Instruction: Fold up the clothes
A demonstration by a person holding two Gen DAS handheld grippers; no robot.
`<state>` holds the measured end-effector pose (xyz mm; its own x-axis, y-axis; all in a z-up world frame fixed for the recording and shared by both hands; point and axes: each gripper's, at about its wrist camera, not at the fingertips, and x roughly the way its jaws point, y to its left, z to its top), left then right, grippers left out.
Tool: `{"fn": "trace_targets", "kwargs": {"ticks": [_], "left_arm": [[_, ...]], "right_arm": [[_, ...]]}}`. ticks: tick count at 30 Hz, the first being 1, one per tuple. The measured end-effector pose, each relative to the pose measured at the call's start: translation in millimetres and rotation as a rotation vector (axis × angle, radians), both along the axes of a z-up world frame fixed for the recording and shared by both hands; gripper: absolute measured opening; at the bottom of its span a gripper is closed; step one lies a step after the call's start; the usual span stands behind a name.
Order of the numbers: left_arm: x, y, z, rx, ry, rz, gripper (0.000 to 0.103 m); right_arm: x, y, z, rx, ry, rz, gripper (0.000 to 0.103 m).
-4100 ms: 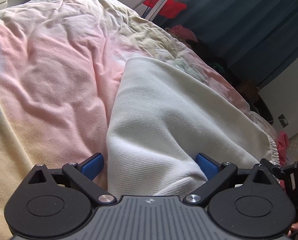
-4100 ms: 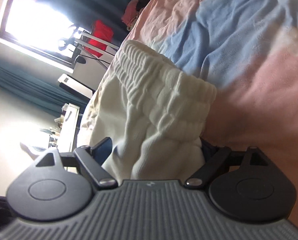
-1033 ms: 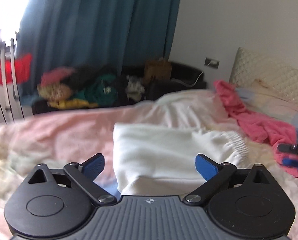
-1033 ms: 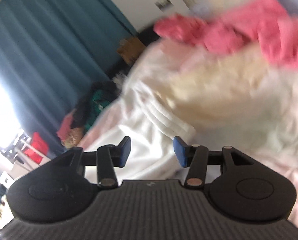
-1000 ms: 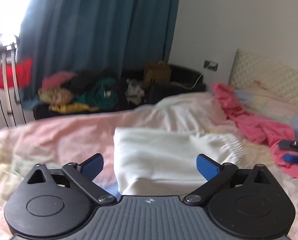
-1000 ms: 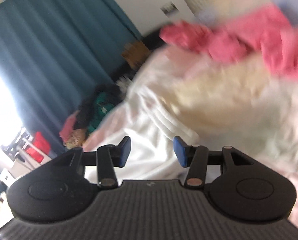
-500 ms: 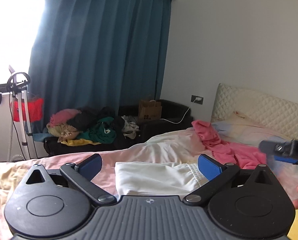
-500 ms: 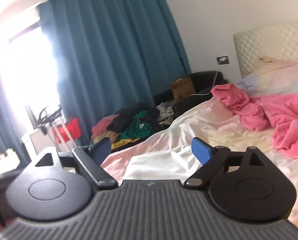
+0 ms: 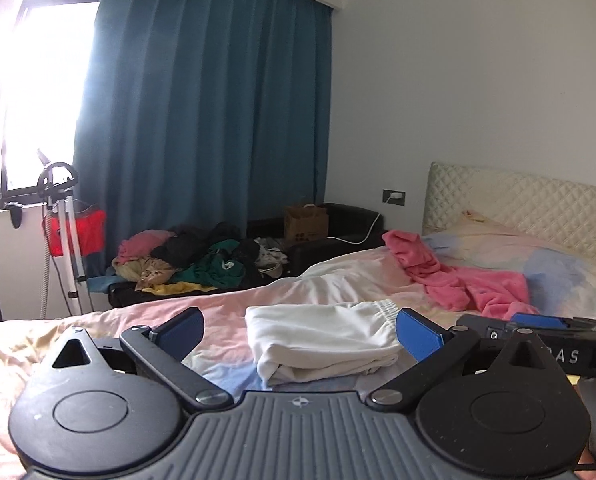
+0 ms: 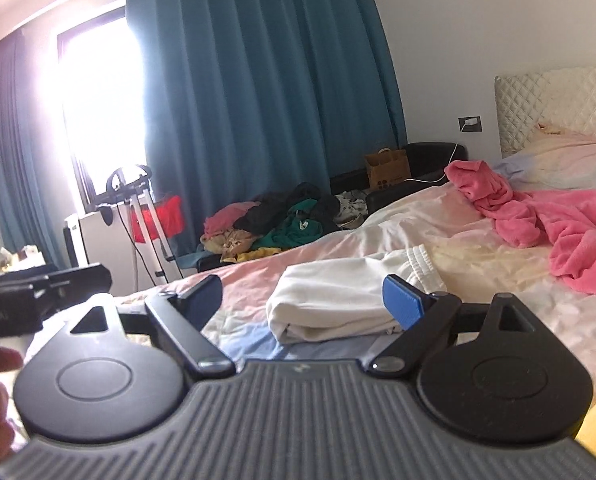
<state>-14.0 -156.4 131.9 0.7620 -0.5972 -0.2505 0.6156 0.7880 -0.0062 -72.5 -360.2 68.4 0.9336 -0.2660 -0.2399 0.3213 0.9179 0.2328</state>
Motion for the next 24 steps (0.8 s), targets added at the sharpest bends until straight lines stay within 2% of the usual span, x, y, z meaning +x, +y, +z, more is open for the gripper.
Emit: {"fn": "trace_targets", "kwargs": {"ticks": [15,24], "left_arm": [[17,16,-47,0.007,0.054,0.068,0.103],[33,9,-66,0.025,0.079,0.081,0.103]], "right_arm": [[9,32,-50,-0.097,0.054,-0.009,0.088],[17,36,-63,-0.125,0.066,-0.044,0.088]]}}
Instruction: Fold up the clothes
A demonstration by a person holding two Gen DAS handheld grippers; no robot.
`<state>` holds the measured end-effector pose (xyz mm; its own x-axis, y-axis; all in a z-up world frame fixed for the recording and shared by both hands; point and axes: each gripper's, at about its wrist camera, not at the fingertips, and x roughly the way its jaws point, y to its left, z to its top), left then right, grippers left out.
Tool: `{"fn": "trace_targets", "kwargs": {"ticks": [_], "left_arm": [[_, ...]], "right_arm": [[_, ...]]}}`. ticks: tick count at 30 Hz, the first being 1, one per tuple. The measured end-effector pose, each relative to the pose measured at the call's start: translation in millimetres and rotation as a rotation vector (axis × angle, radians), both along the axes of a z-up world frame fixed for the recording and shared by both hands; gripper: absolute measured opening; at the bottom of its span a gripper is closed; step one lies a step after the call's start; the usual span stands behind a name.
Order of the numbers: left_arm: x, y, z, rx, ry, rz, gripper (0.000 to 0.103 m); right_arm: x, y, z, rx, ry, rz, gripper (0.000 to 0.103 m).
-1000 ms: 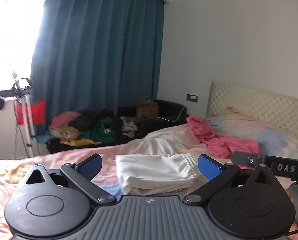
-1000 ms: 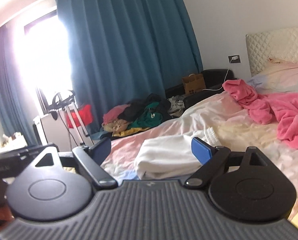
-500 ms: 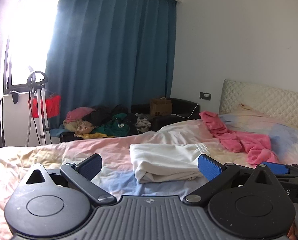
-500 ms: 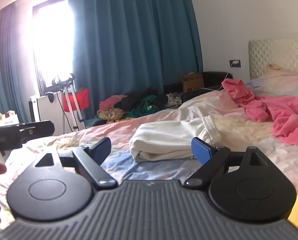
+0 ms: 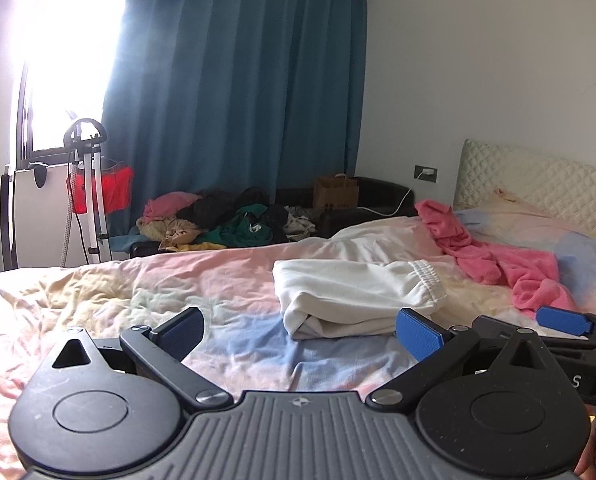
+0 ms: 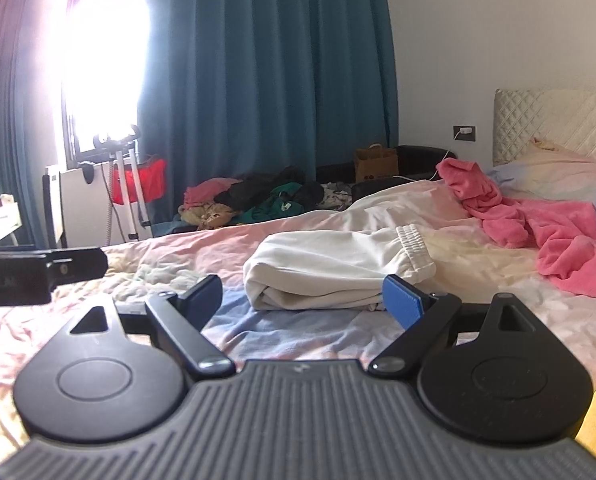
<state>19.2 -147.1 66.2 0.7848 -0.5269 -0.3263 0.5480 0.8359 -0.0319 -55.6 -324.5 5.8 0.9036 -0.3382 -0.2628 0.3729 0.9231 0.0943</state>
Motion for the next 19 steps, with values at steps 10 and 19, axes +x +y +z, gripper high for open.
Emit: {"fn": "trace_targets", "kwargs": {"ticks": [10,19], "left_arm": [[5,-4,-9,0.001,0.02,0.013,0.103],[5,-3,-11,-0.002,0.023,0.016,0.103]], "right_arm": [[5,-13,-9,0.063,-0.005,-0.066,0.088],[12,-7,-10,0.032,0.037,-0.045,0.088]]}}
